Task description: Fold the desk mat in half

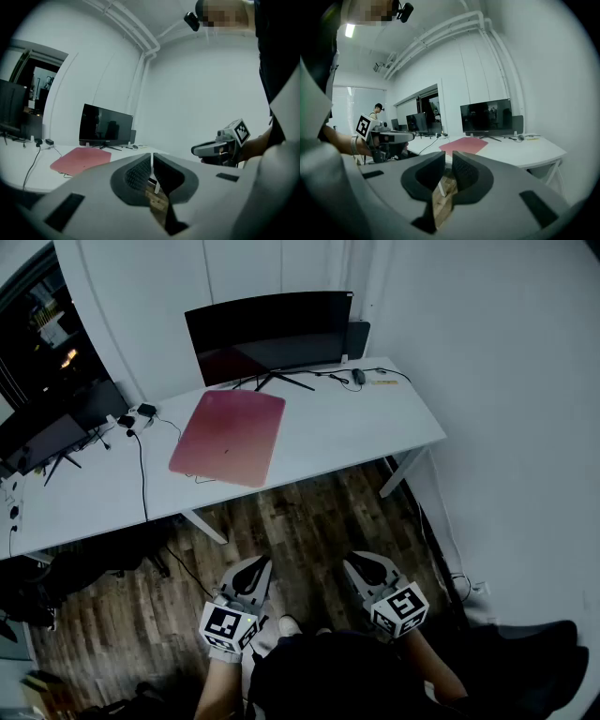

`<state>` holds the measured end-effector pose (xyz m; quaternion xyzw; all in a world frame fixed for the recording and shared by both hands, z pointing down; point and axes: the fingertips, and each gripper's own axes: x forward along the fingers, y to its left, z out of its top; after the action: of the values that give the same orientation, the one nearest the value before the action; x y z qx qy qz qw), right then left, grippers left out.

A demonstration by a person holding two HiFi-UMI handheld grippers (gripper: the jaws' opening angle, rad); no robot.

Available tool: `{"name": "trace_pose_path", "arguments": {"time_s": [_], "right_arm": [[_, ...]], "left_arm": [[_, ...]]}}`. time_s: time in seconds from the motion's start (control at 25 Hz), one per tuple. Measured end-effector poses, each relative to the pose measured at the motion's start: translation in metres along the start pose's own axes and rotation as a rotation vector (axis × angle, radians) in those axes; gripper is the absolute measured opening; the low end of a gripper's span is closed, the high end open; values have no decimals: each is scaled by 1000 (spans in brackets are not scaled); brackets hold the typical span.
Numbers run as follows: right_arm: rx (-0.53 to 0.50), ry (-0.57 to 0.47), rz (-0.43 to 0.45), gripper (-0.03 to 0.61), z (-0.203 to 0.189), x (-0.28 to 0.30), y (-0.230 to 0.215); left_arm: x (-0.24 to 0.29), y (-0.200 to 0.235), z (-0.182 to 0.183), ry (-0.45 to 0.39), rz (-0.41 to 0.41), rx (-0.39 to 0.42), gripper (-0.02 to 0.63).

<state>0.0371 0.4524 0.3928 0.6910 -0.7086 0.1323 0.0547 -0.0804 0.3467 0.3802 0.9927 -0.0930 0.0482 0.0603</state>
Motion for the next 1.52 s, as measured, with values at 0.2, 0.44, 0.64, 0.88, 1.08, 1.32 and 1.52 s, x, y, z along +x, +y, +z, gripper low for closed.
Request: {"name": "trace_pose_path", "arguments": {"time_s": [0.2,0.44,0.64,0.88,1.08,1.32,1.52], "right_arm": [[2,7,-2,55,-2,18,9],[10,12,-14,55,-1,39,14],[24,-5,-3,55,3,54,12],[17,21,15,55,6,76,-2],[25,42,48,55,6,111,-23],[5,73,145,56,22,169,-58],[-26,127,263,57,29,221,-89]], "left_arm": [[-3,18,-6,-1,-10,-5,9],[-5,38,-13,6,-24,-10,9],[-6,54,-19,15,-18,-24,11],[4,72,-29,36,-4,-51,20],[25,96,-36,53,25,-57,23],[61,132,-32,72,109,-83,25],[98,164,-32,84,192,-113,26]]}}
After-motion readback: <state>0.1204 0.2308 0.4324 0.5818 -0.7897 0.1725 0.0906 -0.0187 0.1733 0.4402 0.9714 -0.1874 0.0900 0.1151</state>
